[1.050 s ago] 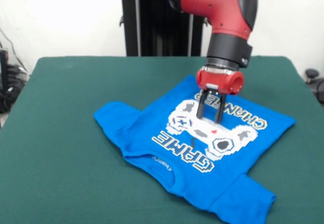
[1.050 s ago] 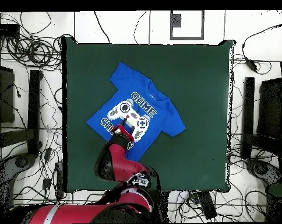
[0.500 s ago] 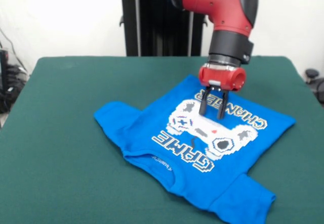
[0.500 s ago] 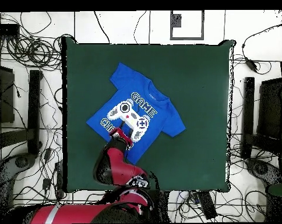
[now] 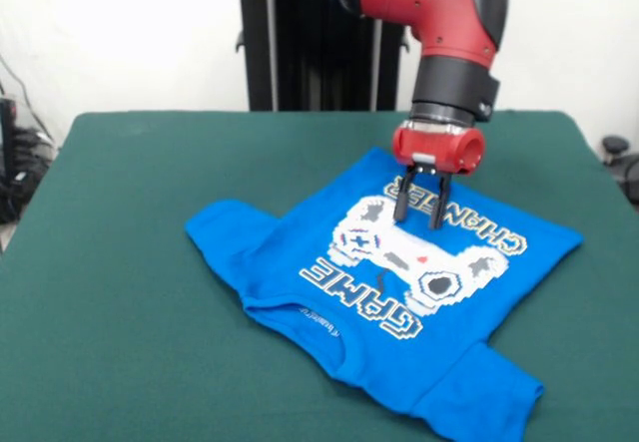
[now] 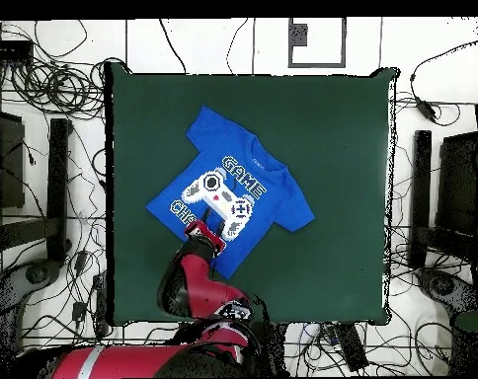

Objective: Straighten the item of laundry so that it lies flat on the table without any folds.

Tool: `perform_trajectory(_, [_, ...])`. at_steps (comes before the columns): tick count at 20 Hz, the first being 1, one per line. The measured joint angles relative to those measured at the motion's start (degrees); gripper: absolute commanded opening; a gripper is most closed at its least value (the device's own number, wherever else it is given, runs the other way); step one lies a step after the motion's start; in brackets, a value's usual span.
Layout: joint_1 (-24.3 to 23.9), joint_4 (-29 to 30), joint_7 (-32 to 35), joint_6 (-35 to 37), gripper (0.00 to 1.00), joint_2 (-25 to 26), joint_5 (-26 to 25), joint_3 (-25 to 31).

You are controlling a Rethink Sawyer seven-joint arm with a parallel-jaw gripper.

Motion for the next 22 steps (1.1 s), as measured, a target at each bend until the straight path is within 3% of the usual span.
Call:
perform_trajectory(14, [-0.12,2.76,0.00,-0.76,1.00,-1.35,-0.02,0.80])
perform_trajectory(22, [-7.04,3.29,0.00,1.64,1.00,-5.65,-3.28,2.77])
